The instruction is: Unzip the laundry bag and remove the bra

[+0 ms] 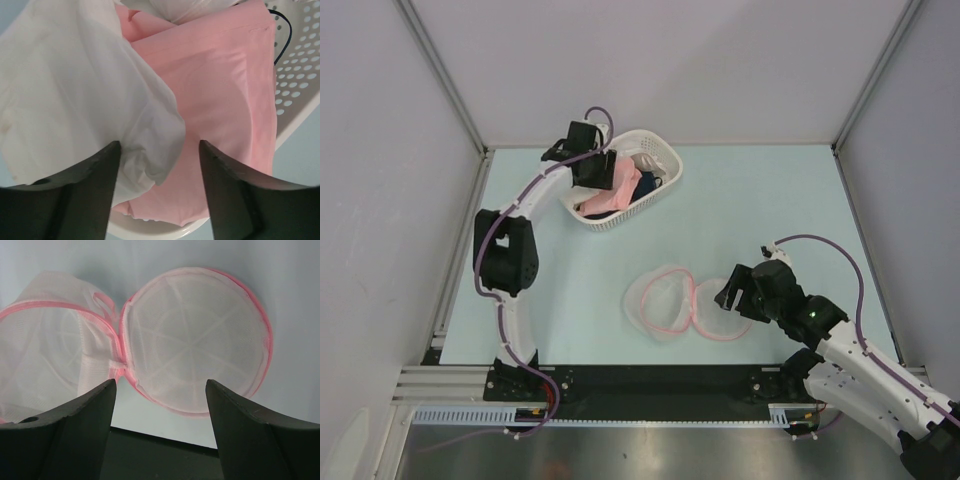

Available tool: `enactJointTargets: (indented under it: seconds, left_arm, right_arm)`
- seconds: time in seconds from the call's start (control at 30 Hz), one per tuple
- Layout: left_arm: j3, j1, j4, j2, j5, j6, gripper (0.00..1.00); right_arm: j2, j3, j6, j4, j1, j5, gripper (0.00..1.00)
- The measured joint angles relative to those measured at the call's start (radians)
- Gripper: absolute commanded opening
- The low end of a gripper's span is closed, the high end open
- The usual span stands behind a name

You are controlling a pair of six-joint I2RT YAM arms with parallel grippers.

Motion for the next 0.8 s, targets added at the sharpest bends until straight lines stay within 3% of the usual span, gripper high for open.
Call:
enactJointTargets:
  seconds: [0.13, 0.23, 0.6, 0.8]
  left_arm:
    - [-0.01, -0.002, 0.0, -0.04, 0.003, -0.022, 0.95]
    - [-0.019, -0.003, -0.001, -0.09, 0.002, -0.03, 1.0]
    - [-0.123, -0.01, 0.024, -0.364, -0.032, -0.064, 1.0]
    - [-0.309, -0.011, 0.075, -0.606, -0.015, -0.102, 1.0]
  right_arm:
    - [-0.002, 0.0, 0.0, 0.0, 0.005, 0.0, 0.77]
    - [-0.004, 0.0, 0.0, 0.0, 0.008, 0.0, 0.77]
    - [-0.017, 0.0, 0.004, -0.002, 0.014, 0.014, 0.77]
    - [-0.019, 0.0, 0.042, -0.033, 0.014, 0.071, 0.78]
